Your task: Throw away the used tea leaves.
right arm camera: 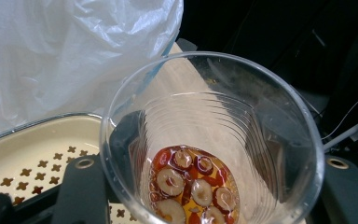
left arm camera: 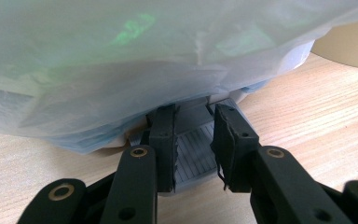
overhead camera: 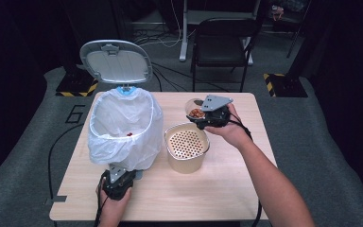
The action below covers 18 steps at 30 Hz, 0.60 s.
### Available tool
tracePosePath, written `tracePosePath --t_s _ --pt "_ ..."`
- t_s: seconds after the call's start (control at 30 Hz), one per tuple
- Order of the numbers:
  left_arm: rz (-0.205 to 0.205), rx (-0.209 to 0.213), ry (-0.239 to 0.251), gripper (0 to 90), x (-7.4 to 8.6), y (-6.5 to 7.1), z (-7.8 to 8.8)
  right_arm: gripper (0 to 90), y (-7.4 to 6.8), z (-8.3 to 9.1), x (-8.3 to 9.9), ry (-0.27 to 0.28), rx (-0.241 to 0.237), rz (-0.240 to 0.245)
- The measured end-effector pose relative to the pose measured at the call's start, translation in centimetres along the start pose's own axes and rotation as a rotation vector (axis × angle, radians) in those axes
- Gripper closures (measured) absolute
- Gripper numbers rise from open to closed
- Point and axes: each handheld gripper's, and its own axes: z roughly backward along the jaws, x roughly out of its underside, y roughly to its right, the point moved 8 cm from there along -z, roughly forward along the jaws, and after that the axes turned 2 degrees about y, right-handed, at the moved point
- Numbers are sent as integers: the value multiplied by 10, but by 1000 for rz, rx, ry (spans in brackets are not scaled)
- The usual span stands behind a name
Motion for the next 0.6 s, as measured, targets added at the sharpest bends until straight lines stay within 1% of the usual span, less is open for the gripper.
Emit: tracePosePath --t_s 0.03,0.1,0.13,0.2,0.3,0.33,0.37,0.4,0.47,0.53,0.57,0.6 --pt "0 0 0 697 0 0 0 393 0 1 -1 4 14 22" --pt "0 1 0 697 0 0 0 395 -1 1 -3 8 19 42" --pt "0 1 0 697 0 0 0 395 -1 1 -3 8 19 42" --pt "-1 0 0 697 0 0 0 401 -2 1 -4 9 33 73" --pt "-1 0 0 697 0 0 0 403 -3 2 -5 8 40 94" --pt "-1 0 0 697 0 0 0 403 -3 2 -5 8 40 94" --pt "0 0 0 697 0 0 0 404 -4 2 -6 6 46 118" --pt "0 0 0 697 0 0 0 404 -4 2 -6 6 46 118" --pt "0 0 0 697 0 0 0 406 -6 2 -5 -1 56 146" --pt "-1 0 -1 697 0 0 0 407 -7 1 -6 -5 60 159" --pt "0 0 0 697 0 0 0 410 -7 2 -6 -7 65 173" --pt "0 0 0 697 0 0 0 410 -7 2 -6 -7 65 173"
